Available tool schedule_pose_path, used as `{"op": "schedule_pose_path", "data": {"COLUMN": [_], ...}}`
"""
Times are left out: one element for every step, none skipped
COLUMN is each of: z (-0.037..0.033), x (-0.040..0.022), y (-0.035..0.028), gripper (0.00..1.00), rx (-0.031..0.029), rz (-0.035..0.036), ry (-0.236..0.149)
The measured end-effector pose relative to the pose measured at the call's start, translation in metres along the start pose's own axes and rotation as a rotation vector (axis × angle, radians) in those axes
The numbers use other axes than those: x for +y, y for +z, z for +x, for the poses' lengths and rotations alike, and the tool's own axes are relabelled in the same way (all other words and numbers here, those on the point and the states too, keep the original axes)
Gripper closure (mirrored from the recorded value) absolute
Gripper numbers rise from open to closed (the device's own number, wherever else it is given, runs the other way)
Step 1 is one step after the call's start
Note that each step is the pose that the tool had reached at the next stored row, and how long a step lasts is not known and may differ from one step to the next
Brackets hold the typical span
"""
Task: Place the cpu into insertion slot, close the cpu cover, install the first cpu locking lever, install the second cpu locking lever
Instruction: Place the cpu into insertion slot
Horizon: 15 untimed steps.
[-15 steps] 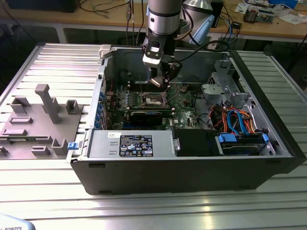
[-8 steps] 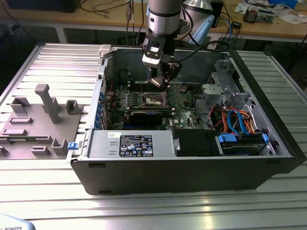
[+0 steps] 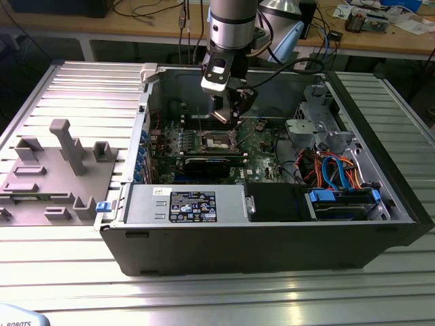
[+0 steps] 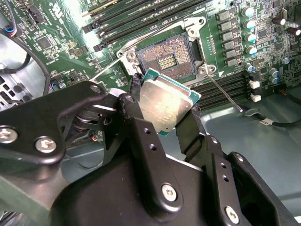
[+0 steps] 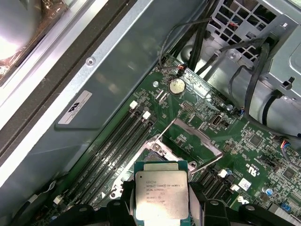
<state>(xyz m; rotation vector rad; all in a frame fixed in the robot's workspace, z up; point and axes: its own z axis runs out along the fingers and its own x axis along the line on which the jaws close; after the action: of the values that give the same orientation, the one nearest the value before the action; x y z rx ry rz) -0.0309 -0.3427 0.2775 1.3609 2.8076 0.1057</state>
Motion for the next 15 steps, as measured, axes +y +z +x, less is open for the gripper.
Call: {"op": "schedule_pose_path", "data": {"z": [0.0000,0.0000,0.0000,0.0000,0.0000,0.0000,0.0000,0.0000,0.0000,0.0000,0.0000,0.0000,0.0000,0.0000,0.0000], "x": [0.0000,0.0000,0.0000,0.0000,0.0000,0.0000,0.0000,0.0000,0.0000,0.0000,0.0000,0.0000,0.0000,0.0000,0.0000], "y": [0.0000,0.0000,0.0000,0.0001,0.0001,0.0001,0.0001,0.0001,0.0001,0.0002,0.0002,0.0002,0.0002,0.0002,0.0002], "gripper": [0.45,0.45,0.45,0.45,0.45,0.45,0.45,0.45,0.45,0.45,0.45,0.45,0.45,0.45,0.45], "rx": [-0.0002,-0.0003,-0.0004,-0.0005,-0.0007,-0.0007,-0.0007,-0.0009,-0.0009,-0.0010,-0.0012,-0.0014,-0.0014,-0.0015,-0.0016], "rz": [0.0000,0.0000,0.0000,-0.0001,-0.0001,-0.0001,-0.0001,-0.0001,-0.0001,-0.0002,-0.0002,-0.0002,-0.0002,-0.0002,-0.0002], "ry": [0.002,0.004,0.006,0.008,0.009,0.010,0.011,0.012,0.013,0.015,0.017,0.019,0.020,0.021,0.022]}}
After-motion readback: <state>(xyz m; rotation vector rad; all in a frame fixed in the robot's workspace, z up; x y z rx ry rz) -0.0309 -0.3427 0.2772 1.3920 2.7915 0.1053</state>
